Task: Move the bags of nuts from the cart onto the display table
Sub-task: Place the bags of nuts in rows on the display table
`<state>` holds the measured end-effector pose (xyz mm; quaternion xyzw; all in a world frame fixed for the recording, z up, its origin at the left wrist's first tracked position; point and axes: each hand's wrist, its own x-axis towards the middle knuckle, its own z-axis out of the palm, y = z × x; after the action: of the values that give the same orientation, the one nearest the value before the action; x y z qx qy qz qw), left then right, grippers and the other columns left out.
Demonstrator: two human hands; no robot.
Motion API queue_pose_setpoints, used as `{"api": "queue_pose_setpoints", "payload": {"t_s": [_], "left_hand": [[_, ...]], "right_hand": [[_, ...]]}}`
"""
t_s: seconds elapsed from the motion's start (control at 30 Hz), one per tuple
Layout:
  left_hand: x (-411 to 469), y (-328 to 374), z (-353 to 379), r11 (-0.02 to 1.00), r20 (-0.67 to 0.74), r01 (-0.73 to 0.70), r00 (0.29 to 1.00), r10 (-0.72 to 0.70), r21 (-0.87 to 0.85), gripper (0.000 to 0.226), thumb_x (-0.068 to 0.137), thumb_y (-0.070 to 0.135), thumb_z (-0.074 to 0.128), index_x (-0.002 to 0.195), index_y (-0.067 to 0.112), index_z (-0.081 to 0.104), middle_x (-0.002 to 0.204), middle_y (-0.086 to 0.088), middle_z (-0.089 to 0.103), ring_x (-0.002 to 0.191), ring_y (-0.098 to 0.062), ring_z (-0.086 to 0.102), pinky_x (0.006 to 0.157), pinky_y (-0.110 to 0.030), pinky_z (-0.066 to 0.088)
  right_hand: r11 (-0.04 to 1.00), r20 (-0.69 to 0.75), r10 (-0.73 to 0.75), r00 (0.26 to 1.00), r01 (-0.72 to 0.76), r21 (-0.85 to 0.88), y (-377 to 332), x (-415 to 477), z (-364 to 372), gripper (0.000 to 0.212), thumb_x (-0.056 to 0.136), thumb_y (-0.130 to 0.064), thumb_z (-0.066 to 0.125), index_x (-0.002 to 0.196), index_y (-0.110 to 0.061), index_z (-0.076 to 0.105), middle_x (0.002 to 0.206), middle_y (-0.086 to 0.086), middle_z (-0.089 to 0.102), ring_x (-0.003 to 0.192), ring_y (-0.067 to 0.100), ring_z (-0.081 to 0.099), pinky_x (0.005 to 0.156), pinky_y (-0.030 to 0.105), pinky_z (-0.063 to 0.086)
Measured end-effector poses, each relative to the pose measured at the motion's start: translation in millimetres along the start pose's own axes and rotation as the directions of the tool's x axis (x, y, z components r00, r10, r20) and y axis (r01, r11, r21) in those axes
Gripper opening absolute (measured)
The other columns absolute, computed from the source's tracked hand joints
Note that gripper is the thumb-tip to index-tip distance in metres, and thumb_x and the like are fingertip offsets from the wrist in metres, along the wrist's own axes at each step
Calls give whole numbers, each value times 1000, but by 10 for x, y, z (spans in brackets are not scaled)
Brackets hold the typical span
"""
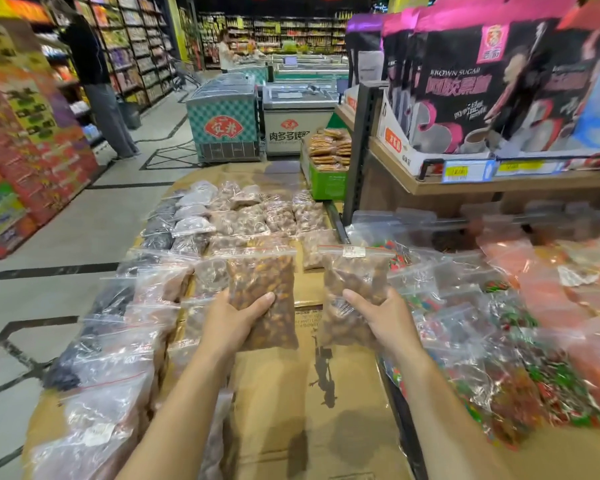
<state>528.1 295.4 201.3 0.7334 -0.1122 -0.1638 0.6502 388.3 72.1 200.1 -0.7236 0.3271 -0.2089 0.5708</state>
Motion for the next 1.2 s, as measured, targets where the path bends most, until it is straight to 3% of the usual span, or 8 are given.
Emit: {"api": "queue_pose_setpoints", "payload": {"t_s": [0.1,0.33,0.5,0.73,0.87,1.0,1.1,1.2], "left_hand": [[125,-4,150,998,-10,51,999,-52,-44,26,85,26,88,106,18,74,90,-2,83,80,-21,81,69,-38,66],[558,-14,347,993,-23,102,994,-104,-65,30,87,23,86,111,11,71,81,0,81,64,-10,77,46,-18,53],[971,-202,355,985,11,157,988,-156,-70,37,86,23,87,117,13,70,88,0,83,74,-14,80,53,-23,58],[1516,-477,396,969,-5,231,973,-233,-87,54,77,31,92,120,8,70,93,-5,82,72,-15,79,56,-28,59],[1804,-606,464,972,4,223,975,-224,-71,42,86,22,87,123,20,67,78,13,80,61,2,73,48,-16,53],[2059,-752,534,973,-13,231,973,-231,-16,37,79,31,92,110,34,71,90,4,81,74,-9,77,65,-27,58],[2169,-825,592,970,-12,243,970,-243,-16,32,83,23,90,87,40,63,92,8,79,83,-12,74,77,-34,60],[2253,-884,633,961,-13,277,961,-277,-2,32,84,17,89,80,41,69,81,14,80,85,-13,75,86,-39,61]], "right_hand": [[999,-1,21,1000,-21,-28,53,277,-49,48,82,-48,87,114,-17,69,102,-3,77,96,17,73,80,35,56],[995,16,50,999,-48,-83,109,757,-17,46,86,-50,84,113,-17,66,101,-4,72,90,9,67,65,27,45],[990,13,96,995,-94,-108,252,1151,170,52,81,-55,86,114,-20,66,106,-2,74,98,18,71,85,40,58],[981,16,132,991,-128,-145,470,1638,418,53,78,-56,87,115,-22,70,105,-3,77,96,17,73,92,46,60],[975,27,145,989,-138,-173,566,1840,525,51,83,-50,87,119,-20,68,108,-2,74,98,16,70,84,37,56],[962,52,191,980,-177,-207,650,2059,651,53,83,-50,86,120,-17,65,110,-1,71,102,20,68,93,43,57],[960,69,200,977,-181,-215,715,2207,722,51,85,-47,86,120,-16,67,105,-6,70,99,16,67,85,37,55],[947,64,229,971,-207,-244,750,2315,789,67,79,-59,85,127,-16,66,113,-3,72,105,18,69,91,39,56]]}}
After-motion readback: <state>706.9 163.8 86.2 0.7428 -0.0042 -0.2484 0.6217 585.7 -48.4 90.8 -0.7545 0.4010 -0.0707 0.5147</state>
